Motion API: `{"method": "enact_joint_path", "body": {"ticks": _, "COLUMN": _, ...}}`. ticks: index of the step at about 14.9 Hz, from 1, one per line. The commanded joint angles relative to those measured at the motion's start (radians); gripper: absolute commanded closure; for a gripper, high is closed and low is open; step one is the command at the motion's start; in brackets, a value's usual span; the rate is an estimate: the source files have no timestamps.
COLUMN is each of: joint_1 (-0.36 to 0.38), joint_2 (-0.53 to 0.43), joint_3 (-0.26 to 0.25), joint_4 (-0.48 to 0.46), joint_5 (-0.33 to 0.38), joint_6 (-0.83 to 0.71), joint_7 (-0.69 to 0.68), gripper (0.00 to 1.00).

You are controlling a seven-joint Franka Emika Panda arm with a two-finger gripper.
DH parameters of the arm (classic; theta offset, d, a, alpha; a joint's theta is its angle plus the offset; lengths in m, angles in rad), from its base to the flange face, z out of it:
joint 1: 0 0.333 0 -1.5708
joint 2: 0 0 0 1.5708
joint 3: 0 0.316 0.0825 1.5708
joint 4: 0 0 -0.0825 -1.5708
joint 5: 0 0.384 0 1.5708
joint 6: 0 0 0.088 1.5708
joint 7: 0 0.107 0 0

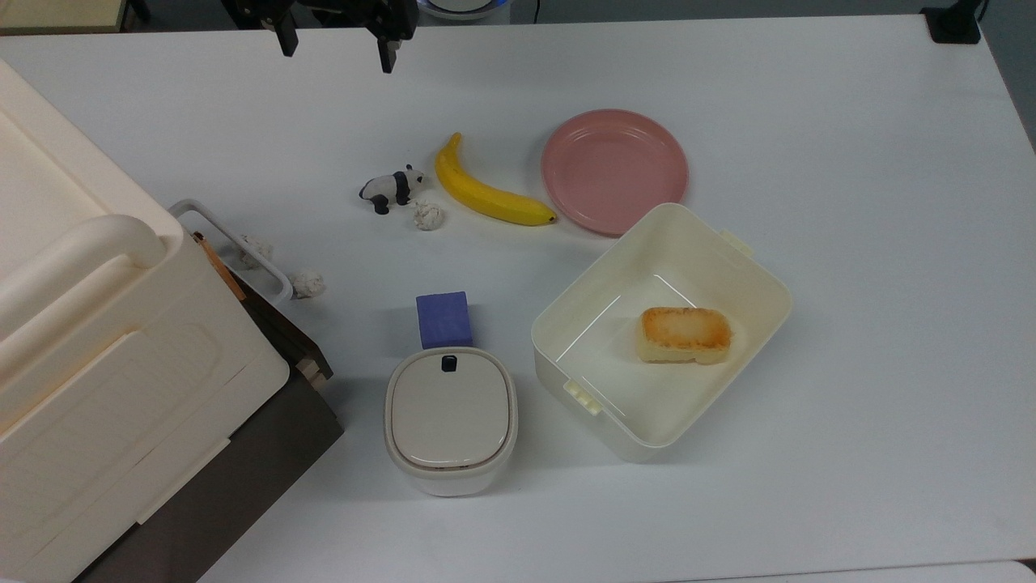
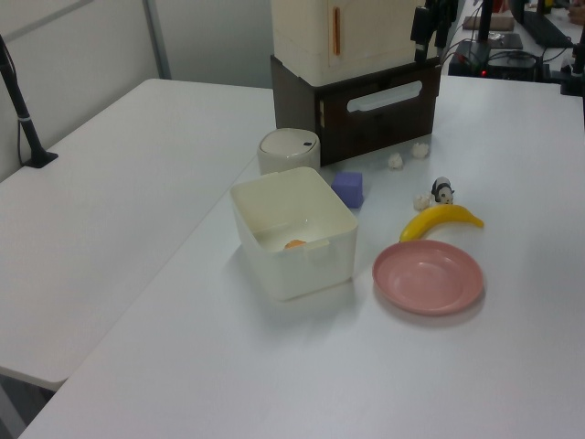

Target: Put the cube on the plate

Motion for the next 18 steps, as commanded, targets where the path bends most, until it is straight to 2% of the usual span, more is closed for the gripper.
{"method": "enact_joint_path", "body": {"ticks": 1, "joint_1": 0.002, "joint_2": -0.006, "joint_3": -0.01, "joint_4": -0.002, "joint_5": 0.021, "joint_6": 0.013, "joint_7": -0.012, "gripper": 0.0}}
{"method": "enact_joint_path", "body": {"ticks": 14, "joint_1": 0.006, "joint_2": -0.006, "joint_3": -0.014, "joint_4": -0.001, "joint_5": 0.021, "joint_6": 0.003, "joint_7": -0.015, "gripper": 0.0}}
{"method": "enact_joint_path", "body": {"ticks": 18, "joint_1": 0.009, "joint_2": -0.011, "joint_3": -0.008, "joint_4": 0.011, "joint_5": 0.015, "joint_6": -0.052, "joint_7": -0.023, "gripper": 0.0}}
